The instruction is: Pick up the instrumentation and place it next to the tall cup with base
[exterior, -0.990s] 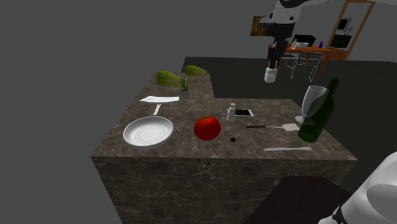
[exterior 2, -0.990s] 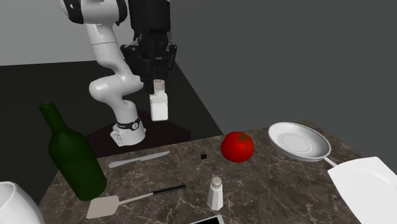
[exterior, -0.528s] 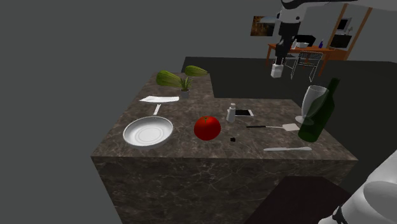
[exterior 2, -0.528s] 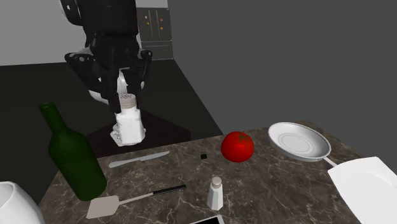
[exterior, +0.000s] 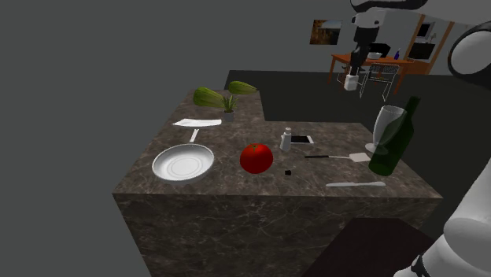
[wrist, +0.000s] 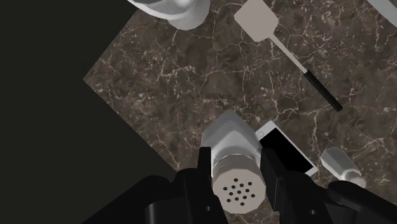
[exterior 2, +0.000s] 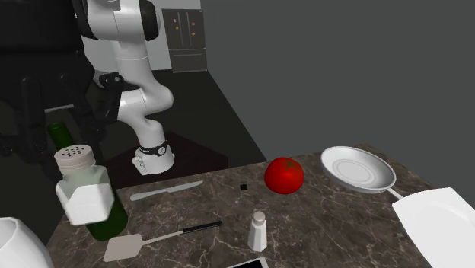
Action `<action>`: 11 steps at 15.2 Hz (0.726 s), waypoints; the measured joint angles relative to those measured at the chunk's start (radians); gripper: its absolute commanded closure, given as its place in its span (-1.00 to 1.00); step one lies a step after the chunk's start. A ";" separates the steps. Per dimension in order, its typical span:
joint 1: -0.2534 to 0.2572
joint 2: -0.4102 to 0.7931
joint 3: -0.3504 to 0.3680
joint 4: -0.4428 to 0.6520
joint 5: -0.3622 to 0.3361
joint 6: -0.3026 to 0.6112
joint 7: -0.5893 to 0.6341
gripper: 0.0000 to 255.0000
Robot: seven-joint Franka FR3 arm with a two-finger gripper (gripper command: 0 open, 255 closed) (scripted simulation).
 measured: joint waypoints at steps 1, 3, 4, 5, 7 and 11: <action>-0.019 0.031 -0.009 0.040 0.013 -0.009 -0.024 1.00; -0.066 0.135 -0.022 0.190 0.051 -0.055 -0.071 1.00; -0.095 0.187 -0.027 0.263 0.071 -0.078 -0.093 1.00; -0.112 0.214 -0.030 0.297 0.081 -0.085 -0.108 1.00; -0.121 0.227 -0.031 0.290 0.086 -0.066 -0.118 1.00; -0.108 0.198 -0.031 0.189 0.076 0.006 -0.115 1.00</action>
